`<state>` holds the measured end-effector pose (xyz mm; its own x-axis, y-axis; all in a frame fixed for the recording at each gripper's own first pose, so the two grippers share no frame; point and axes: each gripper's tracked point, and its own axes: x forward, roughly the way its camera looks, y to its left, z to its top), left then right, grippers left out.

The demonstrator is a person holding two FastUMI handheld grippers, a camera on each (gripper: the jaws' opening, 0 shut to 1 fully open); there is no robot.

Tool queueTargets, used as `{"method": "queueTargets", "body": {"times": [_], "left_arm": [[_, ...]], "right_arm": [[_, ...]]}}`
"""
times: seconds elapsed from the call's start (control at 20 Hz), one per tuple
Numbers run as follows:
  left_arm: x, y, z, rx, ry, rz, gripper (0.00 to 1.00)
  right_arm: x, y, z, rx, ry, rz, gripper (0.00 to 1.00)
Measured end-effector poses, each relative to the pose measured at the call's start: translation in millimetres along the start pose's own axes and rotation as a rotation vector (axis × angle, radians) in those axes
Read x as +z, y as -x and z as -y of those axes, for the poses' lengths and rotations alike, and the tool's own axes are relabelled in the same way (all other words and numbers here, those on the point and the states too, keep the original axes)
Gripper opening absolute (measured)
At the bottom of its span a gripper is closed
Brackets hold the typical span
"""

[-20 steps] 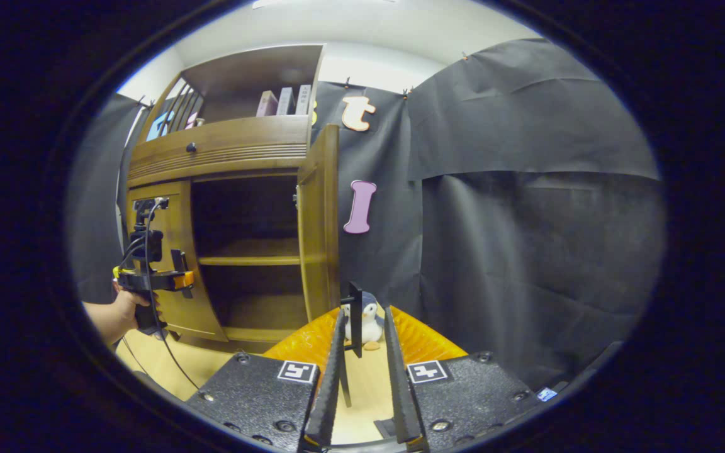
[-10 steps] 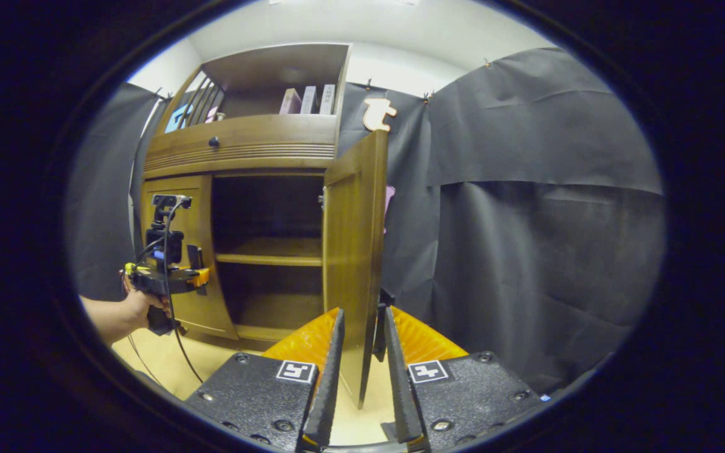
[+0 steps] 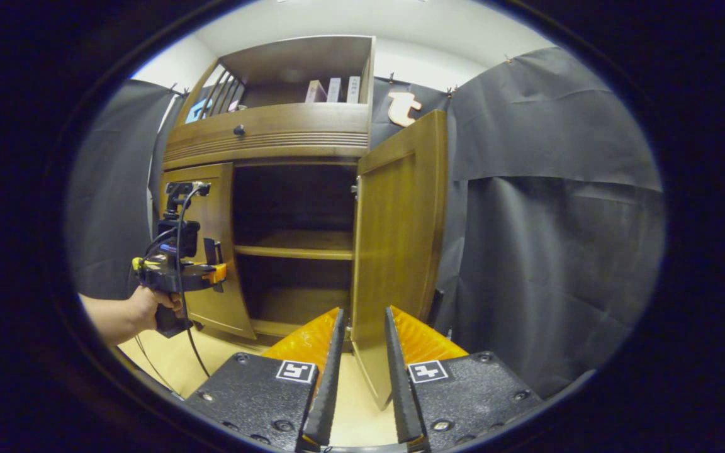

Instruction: Open the right door of the double-door shoe cabinet with the right hand, and open the left door with the left hand.

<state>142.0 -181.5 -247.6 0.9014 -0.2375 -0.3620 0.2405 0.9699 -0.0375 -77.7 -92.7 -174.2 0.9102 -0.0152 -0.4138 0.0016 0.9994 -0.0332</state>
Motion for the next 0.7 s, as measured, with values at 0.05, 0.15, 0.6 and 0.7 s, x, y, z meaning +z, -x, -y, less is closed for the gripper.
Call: {"method": "queueTargets", "body": {"times": [0.05,0.15,0.6,0.7], "left_arm": [[-1.4,3.8,-1.6,-0.001,0.001,-0.002,0.27],[-3.5,12.8,-3.0,-0.005,0.004,-0.005,0.27],[-14.0,54.3,-13.9,-0.005,0.036,-0.022,0.27],[-16.6,63.7,-17.7,-0.002,0.042,-0.023,0.27]], "right_arm": [[-1.8,-0.2,-3.1,0.007,0.005,-0.001,0.41],[-5.0,-1.9,-7.6,0.028,0.009,-0.006,0.43],[-11.1,-25.2,-38.6,0.127,0.025,-0.036,0.43],[-13.4,-29.3,-47.4,0.154,0.034,-0.041,0.42]]}}
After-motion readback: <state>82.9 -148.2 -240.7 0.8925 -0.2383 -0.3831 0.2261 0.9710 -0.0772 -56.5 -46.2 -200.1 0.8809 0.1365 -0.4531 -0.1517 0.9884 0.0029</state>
